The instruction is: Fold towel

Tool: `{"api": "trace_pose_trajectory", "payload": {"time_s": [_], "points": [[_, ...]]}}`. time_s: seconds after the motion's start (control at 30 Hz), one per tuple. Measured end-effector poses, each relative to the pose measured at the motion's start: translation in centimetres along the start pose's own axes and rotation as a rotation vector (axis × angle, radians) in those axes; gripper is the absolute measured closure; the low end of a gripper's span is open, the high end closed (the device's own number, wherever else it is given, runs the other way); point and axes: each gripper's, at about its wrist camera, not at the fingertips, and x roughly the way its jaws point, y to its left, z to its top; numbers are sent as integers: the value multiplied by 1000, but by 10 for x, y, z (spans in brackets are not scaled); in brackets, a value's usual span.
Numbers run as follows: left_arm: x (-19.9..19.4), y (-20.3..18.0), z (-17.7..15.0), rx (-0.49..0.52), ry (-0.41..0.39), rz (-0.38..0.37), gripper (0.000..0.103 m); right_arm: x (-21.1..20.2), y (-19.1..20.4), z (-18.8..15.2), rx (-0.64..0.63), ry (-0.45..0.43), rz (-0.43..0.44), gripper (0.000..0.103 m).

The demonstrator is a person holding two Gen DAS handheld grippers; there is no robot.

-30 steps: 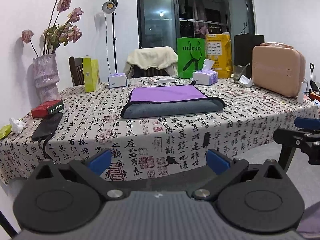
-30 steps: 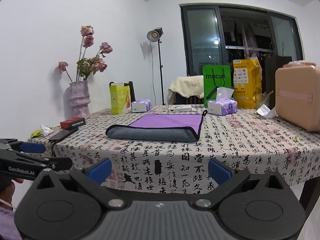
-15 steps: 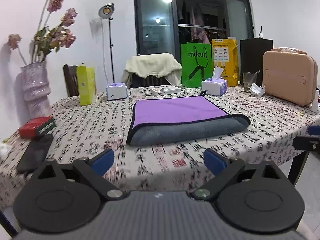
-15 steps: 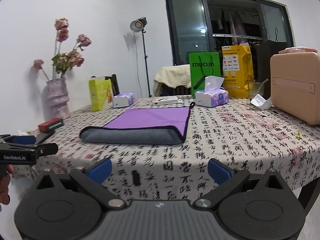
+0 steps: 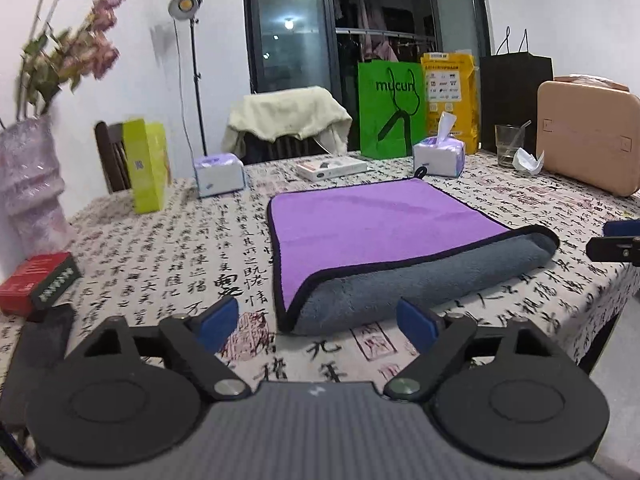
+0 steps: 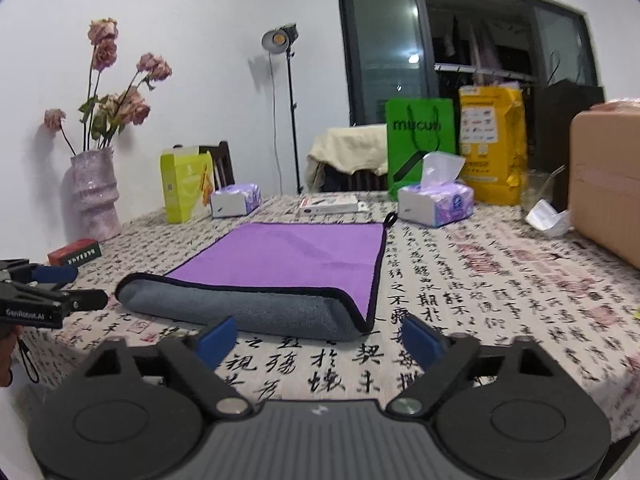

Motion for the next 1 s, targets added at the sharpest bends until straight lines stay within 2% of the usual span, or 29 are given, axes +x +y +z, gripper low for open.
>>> {"api": "trace_pose_trajectory", "payload": {"time_s": [0.13, 0.23, 0.4, 0.53, 0.6, 0.67, 0.73, 0.83, 1.0], "points": [[26, 12, 8, -32, 36, -83, 33, 27, -13, 6, 11, 40, 31, 34], [45, 19, 13, -57, 77, -133, 42, 43, -20, 8, -14, 57, 39, 38], [63, 26, 18, -65, 124, -185, 43, 63, -30, 15, -19, 74, 80, 49], [69, 33, 19, -83, 141, -261, 44, 80, -38, 18, -10, 105, 145, 57], [71, 34, 19, -73, 141, -260, 56, 88, -42, 19, -7, 129, 168, 62], [74, 34, 20, -68, 153, -235, 83, 96, -46, 19, -6, 155, 190, 73], [76, 36, 22, -66, 160, -229, 94, 100, -47, 20, -6, 169, 211, 88], [77, 37, 26, -58, 153, -215, 96, 103, -49, 21, -17, 171, 225, 97], [77, 35, 35, -51, 125, -188, 97, 106, -50, 27, -32, 154, 232, 98]]}}
